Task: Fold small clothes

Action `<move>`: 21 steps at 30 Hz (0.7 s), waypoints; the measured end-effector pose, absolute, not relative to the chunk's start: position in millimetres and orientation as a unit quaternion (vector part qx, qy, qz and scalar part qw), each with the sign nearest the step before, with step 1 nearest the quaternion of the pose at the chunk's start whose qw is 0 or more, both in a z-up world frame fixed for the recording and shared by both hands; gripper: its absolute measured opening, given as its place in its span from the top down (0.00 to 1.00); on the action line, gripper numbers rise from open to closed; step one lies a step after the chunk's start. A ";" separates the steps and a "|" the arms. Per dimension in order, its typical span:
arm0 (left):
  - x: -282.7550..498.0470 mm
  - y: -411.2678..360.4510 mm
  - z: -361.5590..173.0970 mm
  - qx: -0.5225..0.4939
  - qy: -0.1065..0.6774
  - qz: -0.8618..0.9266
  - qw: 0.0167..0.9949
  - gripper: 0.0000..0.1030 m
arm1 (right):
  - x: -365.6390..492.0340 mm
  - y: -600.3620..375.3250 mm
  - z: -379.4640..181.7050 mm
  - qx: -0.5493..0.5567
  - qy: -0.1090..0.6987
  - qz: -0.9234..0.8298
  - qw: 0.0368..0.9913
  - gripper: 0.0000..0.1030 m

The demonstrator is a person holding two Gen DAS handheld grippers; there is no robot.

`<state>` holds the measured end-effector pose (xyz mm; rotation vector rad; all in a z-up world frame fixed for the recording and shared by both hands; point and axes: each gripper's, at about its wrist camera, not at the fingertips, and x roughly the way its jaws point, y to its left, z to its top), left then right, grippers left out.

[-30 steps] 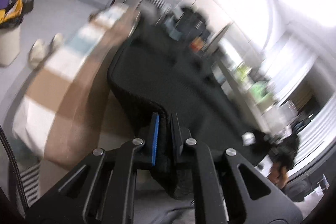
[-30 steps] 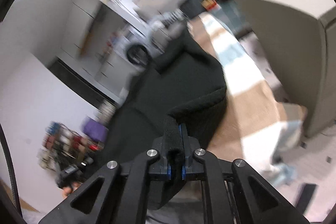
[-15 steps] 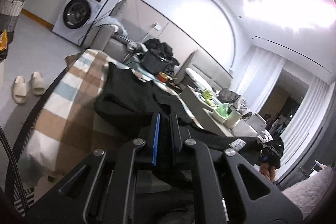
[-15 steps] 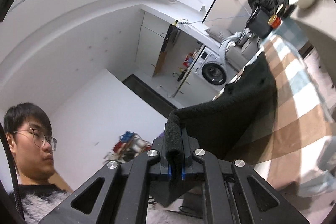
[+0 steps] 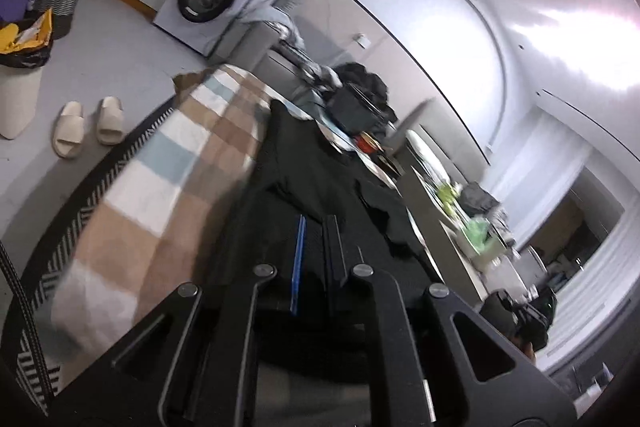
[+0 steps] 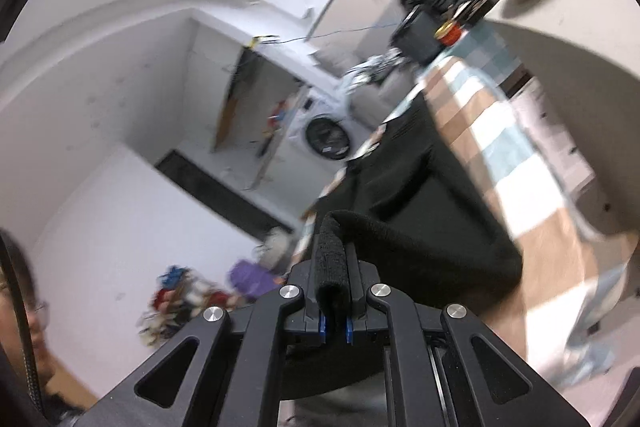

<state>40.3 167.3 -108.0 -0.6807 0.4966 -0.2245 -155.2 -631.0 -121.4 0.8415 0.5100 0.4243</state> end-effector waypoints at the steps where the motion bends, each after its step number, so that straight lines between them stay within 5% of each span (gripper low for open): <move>1: 50.6 169.1 -107.8 -0.335 0.244 -0.102 0.905 0.94 | -144.6 -630.9 -121.8 0.401 0.249 0.190 0.861 0.94; 21: 18.8 171.9 -173.4 -0.332 0.383 -0.109 0.855 0.94 | -165.5 -655.9 -184.0 0.390 0.378 0.261 0.798 0.91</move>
